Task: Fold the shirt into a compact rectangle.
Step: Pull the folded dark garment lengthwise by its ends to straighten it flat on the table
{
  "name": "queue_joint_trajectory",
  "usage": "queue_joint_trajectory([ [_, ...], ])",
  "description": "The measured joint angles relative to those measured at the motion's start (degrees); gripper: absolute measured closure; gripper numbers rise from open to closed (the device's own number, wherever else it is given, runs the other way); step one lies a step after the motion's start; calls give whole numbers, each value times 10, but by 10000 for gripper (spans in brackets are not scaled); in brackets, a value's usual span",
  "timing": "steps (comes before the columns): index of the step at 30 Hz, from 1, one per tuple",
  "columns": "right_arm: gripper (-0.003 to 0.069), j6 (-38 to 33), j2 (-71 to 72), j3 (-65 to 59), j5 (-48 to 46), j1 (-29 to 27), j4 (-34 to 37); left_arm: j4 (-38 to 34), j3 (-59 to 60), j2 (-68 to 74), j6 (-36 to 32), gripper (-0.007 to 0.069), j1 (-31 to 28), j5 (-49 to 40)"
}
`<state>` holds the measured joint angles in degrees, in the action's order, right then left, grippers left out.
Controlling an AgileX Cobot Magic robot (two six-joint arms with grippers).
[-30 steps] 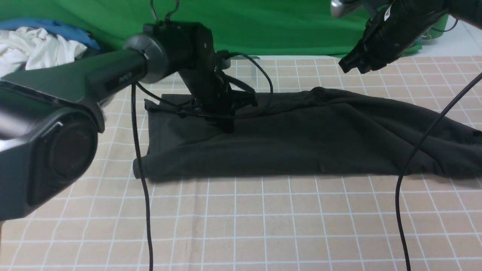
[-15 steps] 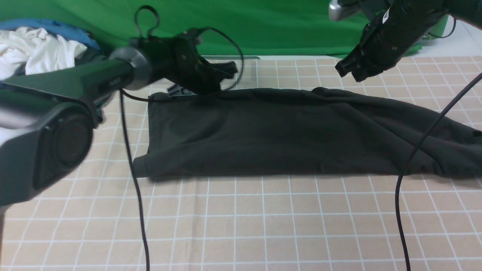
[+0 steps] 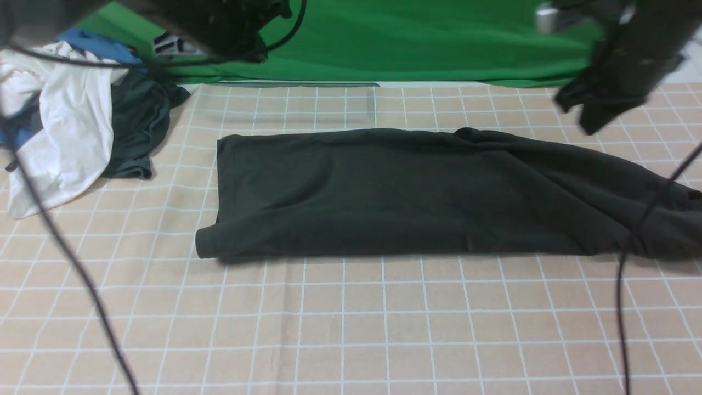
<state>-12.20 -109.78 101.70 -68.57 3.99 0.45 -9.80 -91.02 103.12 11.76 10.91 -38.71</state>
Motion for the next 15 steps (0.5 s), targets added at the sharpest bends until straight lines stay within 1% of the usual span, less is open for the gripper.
queue_joint_trajectory([
  [1,624,2,4,-5,-2,-14,-1,-8,41,-19,0,611,4,14],
  [2,624,3,6,-7,-3,-20,-1,-10,49,-22,0,611,5,17],
  [3,624,9,10,-17,-4,-39,-4,-29,105,-41,-3,611,12,31],
  [5,604,21,12,-46,-6,-70,-4,-55,173,-48,-9,611,19,36],
  [7,574,23,11,-72,-1,-84,-4,-70,205,-42,-16,611,22,32],
  [9,505,22,11,-101,19,-97,-4,-74,222,-23,-19,611,22,27],
  [10,452,22,11,-118,38,-104,-4,-74,226,-12,-21,611,22,28],
  [11,414,27,11,-127,63,-109,-4,-74,228,-1,-21,611,22,29],
  [15,265,74,10,-141,137,-140,-4,-76,228,34,-36,611,22,33],
])
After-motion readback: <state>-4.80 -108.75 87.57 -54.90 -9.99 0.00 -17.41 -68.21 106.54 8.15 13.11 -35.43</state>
